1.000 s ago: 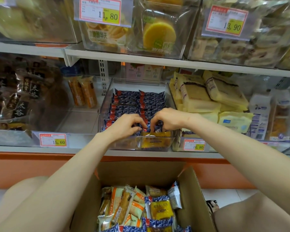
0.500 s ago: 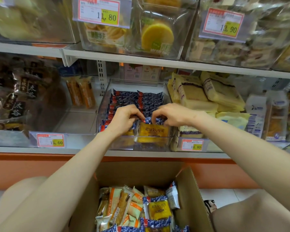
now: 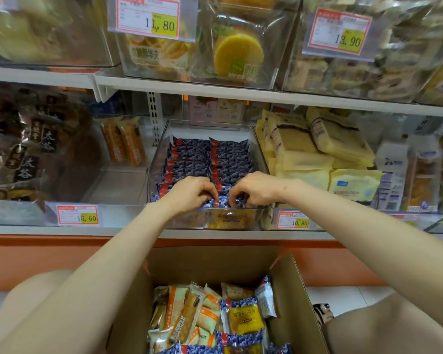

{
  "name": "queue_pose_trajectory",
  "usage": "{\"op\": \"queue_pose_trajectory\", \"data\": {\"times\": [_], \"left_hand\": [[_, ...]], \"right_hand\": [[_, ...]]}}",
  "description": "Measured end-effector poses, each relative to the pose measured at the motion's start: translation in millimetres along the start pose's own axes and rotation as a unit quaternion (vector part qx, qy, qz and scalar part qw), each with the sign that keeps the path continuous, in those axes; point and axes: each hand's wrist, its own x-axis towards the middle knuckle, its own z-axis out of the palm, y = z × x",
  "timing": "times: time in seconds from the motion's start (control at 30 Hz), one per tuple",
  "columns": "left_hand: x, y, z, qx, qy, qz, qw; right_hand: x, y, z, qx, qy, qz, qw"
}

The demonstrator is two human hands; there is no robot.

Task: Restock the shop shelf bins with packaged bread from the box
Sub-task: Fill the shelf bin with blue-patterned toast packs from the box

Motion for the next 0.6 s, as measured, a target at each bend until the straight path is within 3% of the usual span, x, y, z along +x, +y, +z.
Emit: {"op": "queue_pose_trajectory", "data": {"times": [0.17, 0.27, 0.37, 0.5, 0.6], "left_hand": [[-4.9, -3.4, 0.0, -0.07, 0.012, -0.002, 0.997], [-7.9, -5.0, -1.1, -0.043, 0.046, -0.011, 0.998], [-10.9, -6.2, -1.1, 0.007, 0.037, -0.036, 0.999], [-12.3, -9.5, -1.1, 0.07, 0.057, -0.076, 0.993], [-11.8, -10.5, -1.8, 0.035, 0.062, -0.093, 0.993]], "right_hand": [[-8.8, 3.0, -6.3, 0.055, 0.023, 0.003, 0.998], [-16.5, 3.2, -8.2, -0.038, 0.075, 0.008, 0.996], [-20.6, 0.7, -1.8, -0.137, 0.071, 0.007, 0.988], [-18.0, 2.4, -1.1, -0.166, 0.062, 0.026, 0.984], [-14.1, 2.7, -0.1, -0.176, 0.067, 0.025, 0.982]]}}
